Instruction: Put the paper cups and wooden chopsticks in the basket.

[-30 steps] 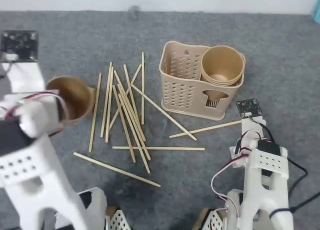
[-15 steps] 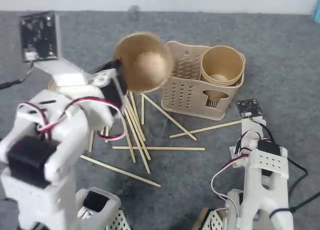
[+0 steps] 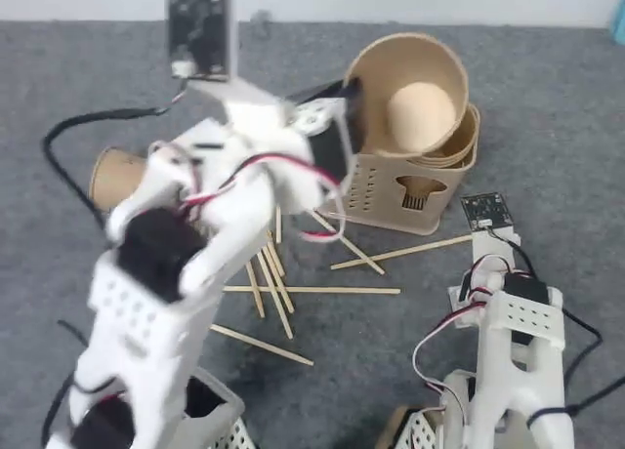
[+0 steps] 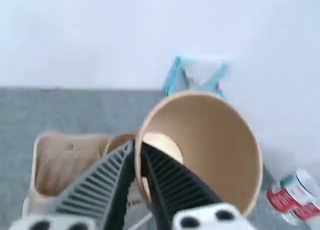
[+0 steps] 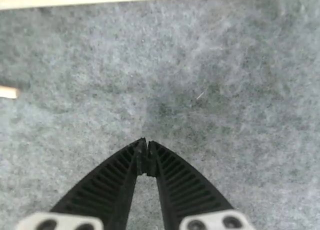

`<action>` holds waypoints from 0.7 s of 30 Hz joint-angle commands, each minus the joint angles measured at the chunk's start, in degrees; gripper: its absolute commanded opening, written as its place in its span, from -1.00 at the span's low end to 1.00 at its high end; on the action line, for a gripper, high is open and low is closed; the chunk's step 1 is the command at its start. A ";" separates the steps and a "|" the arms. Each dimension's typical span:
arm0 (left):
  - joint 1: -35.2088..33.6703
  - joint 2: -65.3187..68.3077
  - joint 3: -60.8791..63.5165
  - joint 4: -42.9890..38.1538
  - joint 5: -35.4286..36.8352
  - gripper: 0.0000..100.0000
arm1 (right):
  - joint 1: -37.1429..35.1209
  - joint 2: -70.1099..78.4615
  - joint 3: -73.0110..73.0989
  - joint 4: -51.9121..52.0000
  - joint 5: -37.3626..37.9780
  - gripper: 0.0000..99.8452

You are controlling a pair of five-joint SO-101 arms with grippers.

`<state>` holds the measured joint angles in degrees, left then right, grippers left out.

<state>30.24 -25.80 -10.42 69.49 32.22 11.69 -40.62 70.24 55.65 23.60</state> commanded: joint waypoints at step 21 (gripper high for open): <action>-2.02 16.26 -1.45 -10.11 0.35 -0.97 | -0.75 -1.71 -0.26 -1.10 0.70 -0.98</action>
<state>28.75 -9.71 -10.42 60.97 32.22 11.69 -40.62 70.24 55.65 23.60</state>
